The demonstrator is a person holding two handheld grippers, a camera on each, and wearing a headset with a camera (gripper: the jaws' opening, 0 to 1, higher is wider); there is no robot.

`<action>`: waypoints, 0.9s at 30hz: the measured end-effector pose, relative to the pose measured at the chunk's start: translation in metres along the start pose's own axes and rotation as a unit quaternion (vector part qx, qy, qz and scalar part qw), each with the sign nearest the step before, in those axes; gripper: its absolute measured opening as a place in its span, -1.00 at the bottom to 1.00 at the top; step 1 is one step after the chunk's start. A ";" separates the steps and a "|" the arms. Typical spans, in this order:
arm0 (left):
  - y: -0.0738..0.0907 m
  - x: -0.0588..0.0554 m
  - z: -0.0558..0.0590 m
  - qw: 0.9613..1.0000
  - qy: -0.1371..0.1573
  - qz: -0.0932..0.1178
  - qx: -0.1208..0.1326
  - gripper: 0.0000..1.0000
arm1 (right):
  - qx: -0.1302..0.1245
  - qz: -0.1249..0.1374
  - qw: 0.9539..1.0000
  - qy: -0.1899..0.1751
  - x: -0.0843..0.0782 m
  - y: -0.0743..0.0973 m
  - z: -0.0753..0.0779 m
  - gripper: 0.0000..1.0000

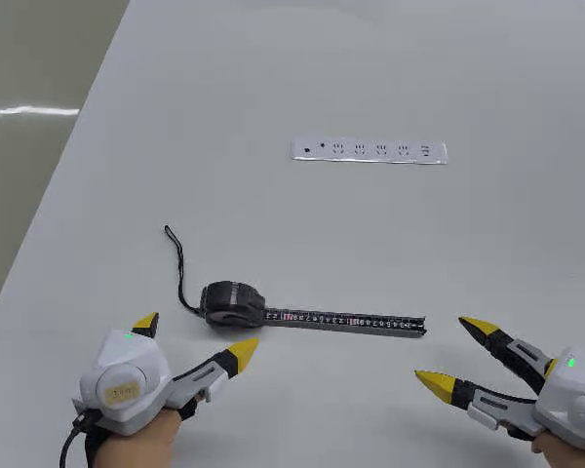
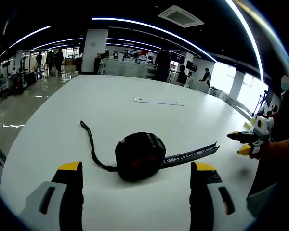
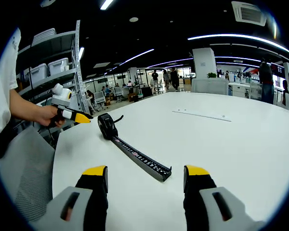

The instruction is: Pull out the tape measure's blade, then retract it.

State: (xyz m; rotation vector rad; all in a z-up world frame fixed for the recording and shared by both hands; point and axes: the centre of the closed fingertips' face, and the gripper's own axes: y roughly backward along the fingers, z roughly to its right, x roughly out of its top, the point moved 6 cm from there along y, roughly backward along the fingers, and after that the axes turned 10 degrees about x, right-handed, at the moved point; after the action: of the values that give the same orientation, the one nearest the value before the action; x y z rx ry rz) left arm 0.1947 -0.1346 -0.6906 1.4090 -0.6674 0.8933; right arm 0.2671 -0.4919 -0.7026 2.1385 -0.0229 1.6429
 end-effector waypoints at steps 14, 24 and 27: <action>-0.015 0.004 0.010 1.000 0.009 -0.006 0.002 0.77 | 0.026 -0.007 1.000 0.014 0.002 -0.006 0.012 0.13; -0.024 0.004 0.014 1.000 0.012 -0.017 0.010 0.75 | 0.044 -0.018 0.999 0.022 -0.003 -0.012 0.021 0.04; -0.027 0.003 0.015 1.000 0.017 -0.021 0.012 0.75 | 0.048 -0.018 0.998 0.023 -0.002 -0.015 0.024 0.02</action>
State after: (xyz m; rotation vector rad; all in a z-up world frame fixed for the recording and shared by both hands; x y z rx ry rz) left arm 0.2208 -0.1474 -0.7010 1.4216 -0.6006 0.8939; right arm 0.2929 -0.4870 -0.7144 2.1585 0.1102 1.7028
